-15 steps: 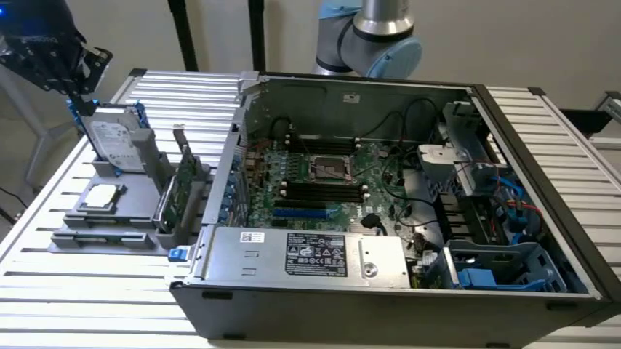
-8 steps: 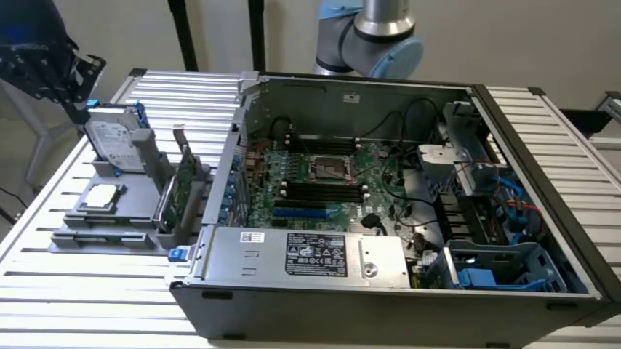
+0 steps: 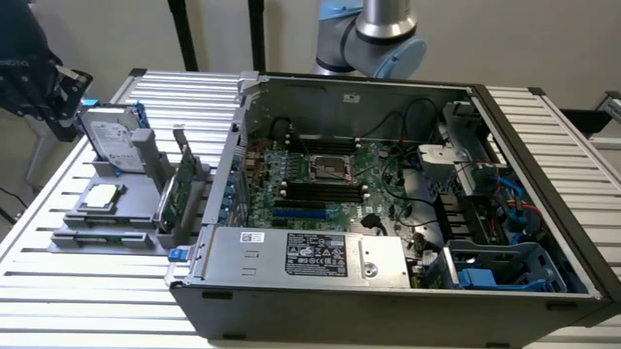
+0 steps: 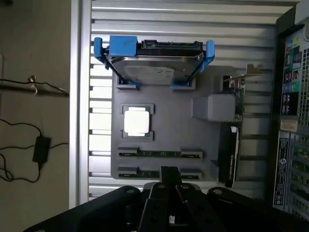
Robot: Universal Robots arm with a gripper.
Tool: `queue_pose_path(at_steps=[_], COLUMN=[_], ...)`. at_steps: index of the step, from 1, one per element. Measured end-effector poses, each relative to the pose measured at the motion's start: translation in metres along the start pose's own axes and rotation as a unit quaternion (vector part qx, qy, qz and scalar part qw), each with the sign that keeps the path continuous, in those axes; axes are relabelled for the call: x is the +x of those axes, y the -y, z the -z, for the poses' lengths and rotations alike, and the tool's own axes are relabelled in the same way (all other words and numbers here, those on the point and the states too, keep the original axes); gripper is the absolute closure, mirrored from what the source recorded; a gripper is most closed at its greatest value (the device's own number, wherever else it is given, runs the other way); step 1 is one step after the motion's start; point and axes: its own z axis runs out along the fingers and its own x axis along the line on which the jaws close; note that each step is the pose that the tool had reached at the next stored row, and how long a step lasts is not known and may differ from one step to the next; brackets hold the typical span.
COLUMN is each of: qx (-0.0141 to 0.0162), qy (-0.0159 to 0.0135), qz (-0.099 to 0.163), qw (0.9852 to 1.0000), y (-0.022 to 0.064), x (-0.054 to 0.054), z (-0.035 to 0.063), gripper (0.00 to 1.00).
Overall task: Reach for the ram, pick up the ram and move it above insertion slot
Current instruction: 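Reach for the ram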
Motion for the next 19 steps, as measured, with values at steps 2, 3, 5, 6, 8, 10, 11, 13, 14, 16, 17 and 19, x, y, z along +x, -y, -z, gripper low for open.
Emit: queue_pose_path(at_steps=[2,3,5,6,8,10,11,13,14,16,17,19], qx=[0.0000,0.0000,0.0000,0.0000,0.0000,0.0000,0.0000,0.0000,0.0001,0.0000,0.0001,0.0001], qy=[0.0000,0.0000,0.0000,0.0000,-0.0004,-0.0011,-0.0014,-0.0022,-0.0025,-0.0032,-0.0036,-0.0042], qz=[0.000,0.000,0.000,0.001,0.011,0.029,0.038,0.056,0.065,0.083,0.092,0.111], qw=[1.0000,1.0000,1.0000,1.0000,0.9999,0.9996,0.9993,0.9984,0.9979,0.9966,0.9957,0.9939], y=[0.0089,0.0134,0.0199,0.0206,0.0207,0.0207,0.0207,0.0207,0.0207,0.0207,0.0207,0.0207], x=[0.000,0.000,-0.001,-0.002,-0.003,-0.003,-0.003,-0.003,-0.003,-0.003,-0.003,-0.003], z=[0.0004,0.0006,0.0007,0.0007,0.0006,0.0005,0.0004,0.0004,0.0003,0.0003,0.0003,0.0002], gripper=[0.89,0.89,0.89,0.89,0.89,0.89,0.89,0.89,0.89,0.89,0.89,0.89])
